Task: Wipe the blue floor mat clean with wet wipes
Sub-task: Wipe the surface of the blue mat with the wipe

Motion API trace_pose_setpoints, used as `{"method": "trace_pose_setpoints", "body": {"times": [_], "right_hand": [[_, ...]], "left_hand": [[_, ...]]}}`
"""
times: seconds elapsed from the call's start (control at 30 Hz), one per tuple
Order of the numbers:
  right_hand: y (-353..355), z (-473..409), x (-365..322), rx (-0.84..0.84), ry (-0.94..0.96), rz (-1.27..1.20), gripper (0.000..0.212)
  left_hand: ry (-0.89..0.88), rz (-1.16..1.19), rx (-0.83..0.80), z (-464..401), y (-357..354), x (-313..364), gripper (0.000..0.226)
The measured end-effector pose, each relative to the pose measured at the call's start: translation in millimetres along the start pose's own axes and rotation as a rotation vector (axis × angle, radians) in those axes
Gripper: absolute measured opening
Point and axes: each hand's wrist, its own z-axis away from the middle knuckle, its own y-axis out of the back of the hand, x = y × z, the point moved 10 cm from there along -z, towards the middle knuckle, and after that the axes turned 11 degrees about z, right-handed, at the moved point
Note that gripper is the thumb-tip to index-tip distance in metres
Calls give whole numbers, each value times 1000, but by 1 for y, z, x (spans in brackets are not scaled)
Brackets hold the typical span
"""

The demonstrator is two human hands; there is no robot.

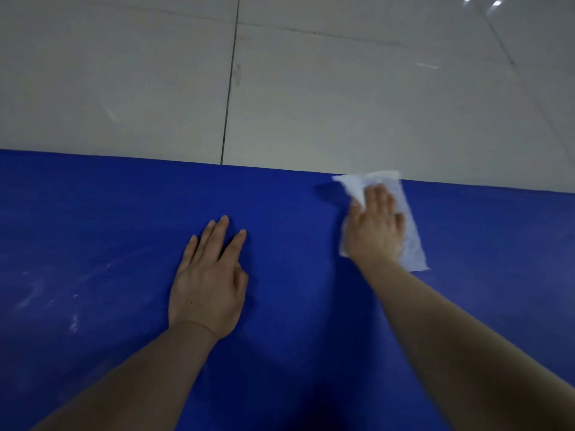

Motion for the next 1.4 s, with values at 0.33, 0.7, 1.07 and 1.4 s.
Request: {"method": "trace_pose_setpoints", "body": {"times": [0.33, 0.7, 1.07, 1.4], "right_hand": [[8, -26, -75, -62, 118, -11, 54], [-5, 42, -79, -89, 247, 4, 54], [-6, 125, -138, -64, 499, -162, 77], [-15, 120, -1, 10, 159, -7, 67]], "left_hand": [[2, -18, -25, 0, 0, 1, 59], [-15, 50, 18, 1, 4, 2, 54], [-26, 98, -4, 1, 1, 2, 51], [-1, 139, 19, 1, 5, 2, 46]]}}
